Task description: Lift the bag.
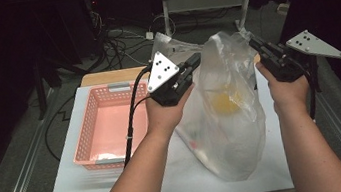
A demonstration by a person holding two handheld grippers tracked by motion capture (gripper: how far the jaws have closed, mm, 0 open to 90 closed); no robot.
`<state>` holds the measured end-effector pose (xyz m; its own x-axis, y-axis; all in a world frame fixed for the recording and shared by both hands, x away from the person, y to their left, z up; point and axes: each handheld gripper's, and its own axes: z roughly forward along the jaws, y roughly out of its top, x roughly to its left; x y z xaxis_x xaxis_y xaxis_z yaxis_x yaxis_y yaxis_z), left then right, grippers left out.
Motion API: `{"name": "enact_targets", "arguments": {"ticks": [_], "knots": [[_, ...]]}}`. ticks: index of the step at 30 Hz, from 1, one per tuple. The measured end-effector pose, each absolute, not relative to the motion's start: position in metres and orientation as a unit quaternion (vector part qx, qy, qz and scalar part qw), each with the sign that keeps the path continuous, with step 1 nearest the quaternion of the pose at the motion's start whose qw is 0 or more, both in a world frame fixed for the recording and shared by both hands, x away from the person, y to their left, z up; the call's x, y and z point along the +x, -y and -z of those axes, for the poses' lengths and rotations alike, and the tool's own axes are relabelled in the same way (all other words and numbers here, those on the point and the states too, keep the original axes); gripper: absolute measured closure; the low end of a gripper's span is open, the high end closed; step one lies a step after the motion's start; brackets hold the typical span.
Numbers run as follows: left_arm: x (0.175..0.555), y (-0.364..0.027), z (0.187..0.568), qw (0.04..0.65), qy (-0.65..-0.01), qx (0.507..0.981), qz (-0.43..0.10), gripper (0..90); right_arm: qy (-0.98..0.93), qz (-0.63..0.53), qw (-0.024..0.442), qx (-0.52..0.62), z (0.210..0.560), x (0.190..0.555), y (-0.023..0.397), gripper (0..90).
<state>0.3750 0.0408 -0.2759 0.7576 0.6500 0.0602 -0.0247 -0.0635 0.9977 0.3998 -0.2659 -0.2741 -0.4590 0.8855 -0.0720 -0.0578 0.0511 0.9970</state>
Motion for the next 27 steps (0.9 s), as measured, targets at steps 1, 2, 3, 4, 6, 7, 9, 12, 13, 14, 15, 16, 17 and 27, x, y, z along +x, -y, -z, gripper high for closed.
{"name": "enact_targets", "arguments": {"ticks": [1, 2, 3, 4, 6, 7, 9, 12, 13, 14, 15, 16, 17, 27], "knots": [[0.375, -0.043, 0.277, 0.643, -0.232, 0.684, -0.256, 79.8, -0.609, -0.596, 0.394, 0.345, 0.276, 0.401, 0.268, 90.0], [0.374, -0.045, 0.278, 0.640, -0.234, 0.687, -0.251, 74.5, -0.610, -0.593, 0.395, 0.348, 0.277, 0.402, 0.271, 90.0], [0.373, -0.047, 0.279, 0.638, -0.236, 0.691, -0.246, 69.3, -0.609, -0.590, 0.396, 0.352, 0.278, 0.404, 0.273, 90.0], [0.372, -0.049, 0.280, 0.637, -0.236, 0.693, -0.241, 64.1, -0.608, -0.588, 0.397, 0.356, 0.279, 0.405, 0.276, 90.0], [0.366, -0.052, 0.284, 0.627, -0.237, 0.700, -0.245, 51.9, -0.611, -0.581, 0.399, 0.362, 0.280, 0.407, 0.281, 90.0], [0.361, -0.053, 0.286, 0.625, -0.236, 0.702, -0.245, 47.3, -0.611, -0.580, 0.398, 0.363, 0.281, 0.407, 0.282, 90.0], [0.353, -0.057, 0.293, 0.623, -0.237, 0.706, -0.241, 40.3, -0.613, -0.574, 0.402, 0.365, 0.284, 0.407, 0.285, 90.0], [0.339, -0.066, 0.303, 0.620, -0.243, 0.710, -0.230, 33.8, -0.615, -0.570, 0.400, 0.369, 0.288, 0.405, 0.289, 90.0], [0.334, -0.071, 0.306, 0.620, -0.244, 0.710, -0.228, 31.1, -0.616, -0.568, 0.402, 0.368, 0.289, 0.404, 0.290, 90.0], [0.328, -0.075, 0.309, 0.618, -0.245, 0.712, -0.227, 29.3, -0.617, -0.567, 0.403, 0.369, 0.291, 0.403, 0.292, 90.0], [0.322, -0.080, 0.312, 0.617, -0.247, 0.713, -0.226, 27.3, -0.617, -0.567, 0.403, 0.369, 0.292, 0.402, 0.293, 90.0], [0.315, -0.085, 0.314, 0.622, -0.246, 0.709, -0.225, 24.1, -0.618, -0.564, 0.404, 0.370, 0.293, 0.401, 0.295, 90.0], [0.308, -0.091, 0.315, 0.623, -0.245, 0.708, -0.225, 23.8, -0.617, -0.563, 0.404, 0.372, 0.293, 0.401, 0.297, 90.0], [0.281, -0.138, 0.350, 0.594, -0.292, 0.720, -0.207, 14.2, -0.627, -0.568, 0.392, 0.361, 0.296, 0.387, 0.303, 74.7]]}}
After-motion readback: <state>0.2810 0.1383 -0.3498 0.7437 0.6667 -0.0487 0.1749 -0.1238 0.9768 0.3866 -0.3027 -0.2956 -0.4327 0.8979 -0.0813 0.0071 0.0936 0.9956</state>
